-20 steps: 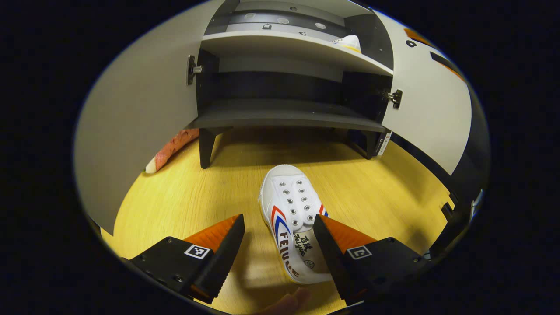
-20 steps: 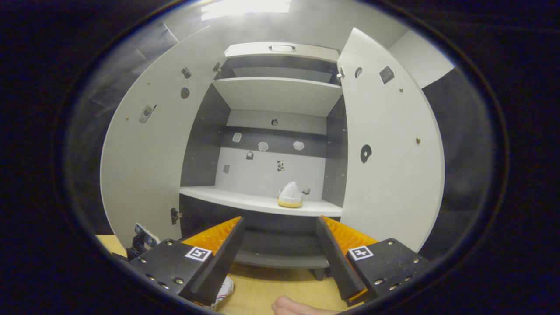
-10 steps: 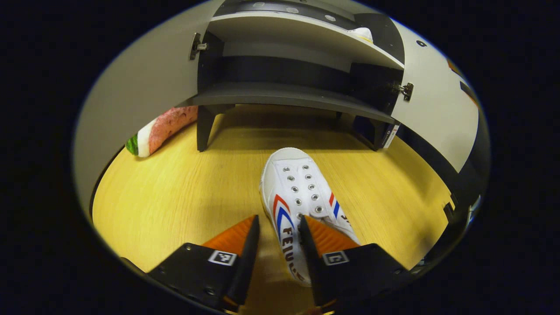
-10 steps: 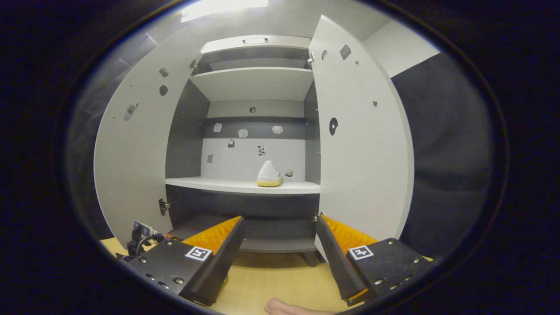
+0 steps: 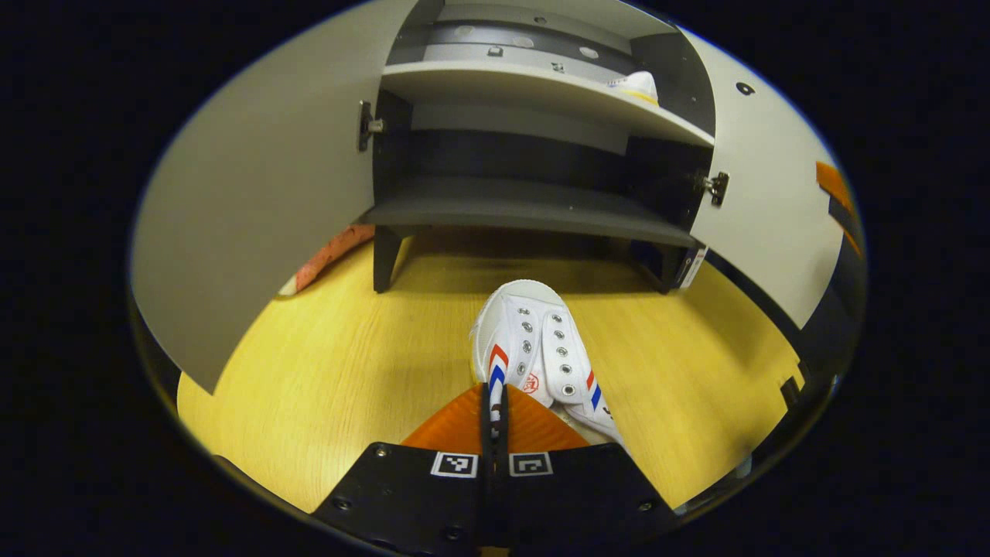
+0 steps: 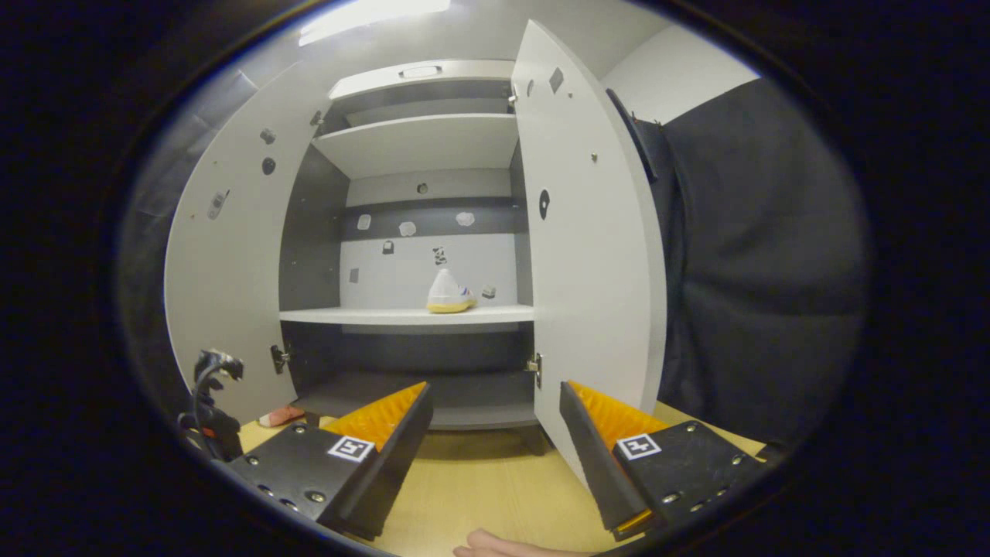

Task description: Grab one shoe with the right hand and put it into the shoe cabinet, grab the other shoe with the left hand and put it into the shoe cabinet; then close the right door with the right hand and the left door with the left hand.

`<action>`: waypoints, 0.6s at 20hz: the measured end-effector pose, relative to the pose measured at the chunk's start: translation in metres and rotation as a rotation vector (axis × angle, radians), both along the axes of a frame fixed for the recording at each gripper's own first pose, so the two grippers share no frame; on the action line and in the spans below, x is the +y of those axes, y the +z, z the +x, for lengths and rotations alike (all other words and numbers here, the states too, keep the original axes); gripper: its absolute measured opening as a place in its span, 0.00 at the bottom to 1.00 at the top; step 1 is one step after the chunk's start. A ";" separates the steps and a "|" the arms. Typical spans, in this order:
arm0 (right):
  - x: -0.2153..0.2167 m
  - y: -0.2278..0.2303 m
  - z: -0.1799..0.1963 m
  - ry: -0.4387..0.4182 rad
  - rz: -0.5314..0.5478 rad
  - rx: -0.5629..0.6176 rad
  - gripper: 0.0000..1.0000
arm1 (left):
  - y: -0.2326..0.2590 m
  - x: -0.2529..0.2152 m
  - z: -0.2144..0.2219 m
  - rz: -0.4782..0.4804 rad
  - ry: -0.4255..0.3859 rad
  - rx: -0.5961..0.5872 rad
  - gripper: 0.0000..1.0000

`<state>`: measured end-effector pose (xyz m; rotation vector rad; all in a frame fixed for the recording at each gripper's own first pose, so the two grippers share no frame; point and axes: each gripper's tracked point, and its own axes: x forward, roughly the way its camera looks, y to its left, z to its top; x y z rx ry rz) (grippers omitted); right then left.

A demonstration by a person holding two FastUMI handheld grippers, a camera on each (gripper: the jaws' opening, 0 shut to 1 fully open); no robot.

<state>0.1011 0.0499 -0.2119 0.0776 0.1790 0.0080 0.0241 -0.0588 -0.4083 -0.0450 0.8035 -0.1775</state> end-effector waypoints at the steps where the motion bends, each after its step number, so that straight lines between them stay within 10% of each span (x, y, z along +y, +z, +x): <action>1: -0.001 -0.003 -0.001 0.003 0.012 0.007 0.98 | 0.014 0.001 0.003 0.015 -0.007 -0.030 0.01; 12: 0.000 -0.001 -0.006 0.057 0.082 0.016 0.99 | 0.192 -0.012 0.095 -0.008 0.022 -0.372 0.01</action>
